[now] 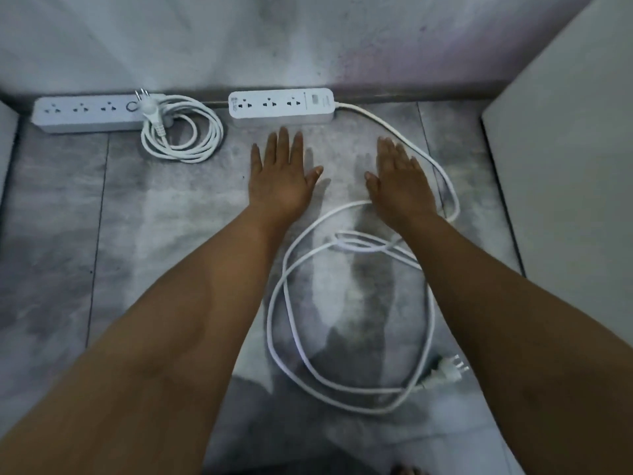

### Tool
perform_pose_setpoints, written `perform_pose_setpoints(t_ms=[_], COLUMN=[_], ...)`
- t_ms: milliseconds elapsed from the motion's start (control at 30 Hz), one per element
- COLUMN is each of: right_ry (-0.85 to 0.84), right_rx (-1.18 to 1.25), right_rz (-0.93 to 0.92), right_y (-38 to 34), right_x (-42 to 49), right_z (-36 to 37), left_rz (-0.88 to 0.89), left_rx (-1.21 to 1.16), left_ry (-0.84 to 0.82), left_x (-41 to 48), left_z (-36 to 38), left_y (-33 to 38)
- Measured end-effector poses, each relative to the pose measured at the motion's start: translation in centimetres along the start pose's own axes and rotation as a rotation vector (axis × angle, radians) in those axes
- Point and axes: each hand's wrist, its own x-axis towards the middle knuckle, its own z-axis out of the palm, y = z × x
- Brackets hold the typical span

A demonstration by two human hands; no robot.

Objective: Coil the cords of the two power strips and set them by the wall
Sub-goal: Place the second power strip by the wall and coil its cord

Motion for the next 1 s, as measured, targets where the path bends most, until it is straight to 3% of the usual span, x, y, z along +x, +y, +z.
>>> perform_pose_setpoints(t_ms=[300, 433, 500, 567, 733, 833, 1000], right_ry=[0.239, 0.257, 0.173, -0.018, -0.421, -0.439, -0.28], right_rx=[0.19, 0.178, 0.151, 0.092, -0.038, -0.083, -0.072], right_rz=[0.108, 0.169, 0.217, 0.248, 0.118, 0.062, 0.016], right_y=[3.5, 5.2, 5.7, 5.7, 4.9, 4.8, 5.6], right_x=[-12.2, -17.6, -20.1, -22.0, -25.5, -26.9, -27.4], right_z=[-1.5, -0.6, -0.2, 0.3, 1.8, 2.8, 4.2], left_rz=[0.147, 0.241, 0.304, 0.351, 0.419, 0.461, 0.504], left_rx=[0.002, -0.019, -0.014, -0.005, -0.027, -0.053, -0.082], left_ry=[-0.049, -0.063, -0.059, -0.053, -0.027, 0.011, 0.106], left_x=[-7.8, -10.2, -11.3, -12.0, -12.4, -12.5, -12.7], left_z=[-0.8, -0.3, 0.0, 0.1, 0.0, 0.0, 0.1], left_y=[5.8, 8.6, 10.0, 11.2, 12.3, 12.1, 11.2])
